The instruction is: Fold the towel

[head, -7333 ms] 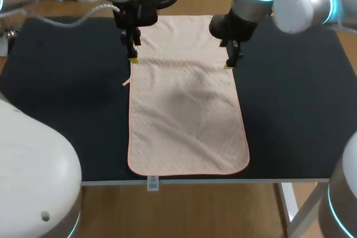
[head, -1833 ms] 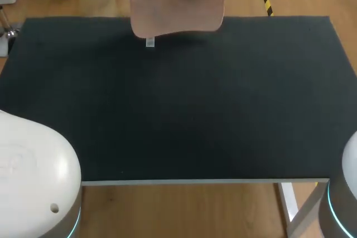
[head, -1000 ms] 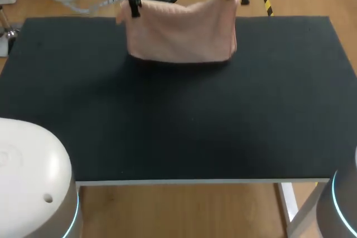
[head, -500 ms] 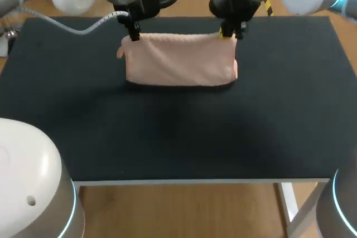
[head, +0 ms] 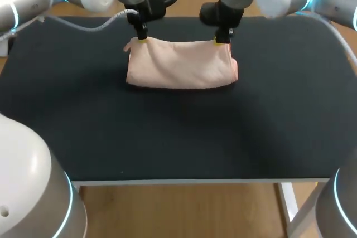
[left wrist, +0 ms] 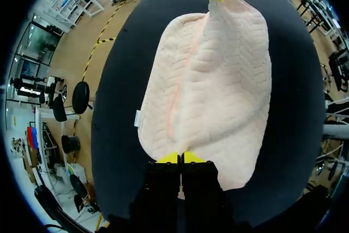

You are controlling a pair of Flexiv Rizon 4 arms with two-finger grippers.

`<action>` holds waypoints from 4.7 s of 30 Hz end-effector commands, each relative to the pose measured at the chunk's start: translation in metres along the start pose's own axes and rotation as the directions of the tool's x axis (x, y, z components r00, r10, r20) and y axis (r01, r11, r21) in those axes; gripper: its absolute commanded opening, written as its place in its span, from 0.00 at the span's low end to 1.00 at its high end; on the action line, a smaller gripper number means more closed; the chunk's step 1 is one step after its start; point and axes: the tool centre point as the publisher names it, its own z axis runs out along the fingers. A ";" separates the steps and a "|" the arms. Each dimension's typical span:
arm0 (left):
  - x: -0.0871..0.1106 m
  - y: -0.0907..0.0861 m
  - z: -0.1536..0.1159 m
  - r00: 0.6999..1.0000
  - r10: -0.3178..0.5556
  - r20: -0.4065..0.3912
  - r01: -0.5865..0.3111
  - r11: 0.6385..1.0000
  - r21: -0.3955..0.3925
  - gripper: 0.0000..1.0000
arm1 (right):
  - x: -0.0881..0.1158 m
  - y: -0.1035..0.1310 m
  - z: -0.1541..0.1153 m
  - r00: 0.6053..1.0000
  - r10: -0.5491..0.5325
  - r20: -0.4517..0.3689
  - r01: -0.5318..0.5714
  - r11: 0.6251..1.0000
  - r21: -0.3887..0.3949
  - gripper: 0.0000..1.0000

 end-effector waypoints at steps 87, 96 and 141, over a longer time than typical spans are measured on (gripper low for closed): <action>0.046 0.098 -0.020 0.966 0.201 -0.162 -0.011 0.659 0.752 1.00 | 0.018 -0.013 -0.029 0.992 0.086 0.096 -0.083 0.996 -0.041 1.00; 0.046 0.098 -0.020 0.966 0.201 -0.162 -0.011 0.659 0.752 1.00 | 0.016 -0.017 -0.033 0.899 0.427 0.098 -0.383 0.875 -0.295 1.00; 0.046 0.098 -0.020 0.966 0.201 -0.162 -0.011 0.659 0.752 1.00 | 0.039 -0.046 0.036 0.146 0.751 -0.644 -0.989 0.105 -0.102 1.00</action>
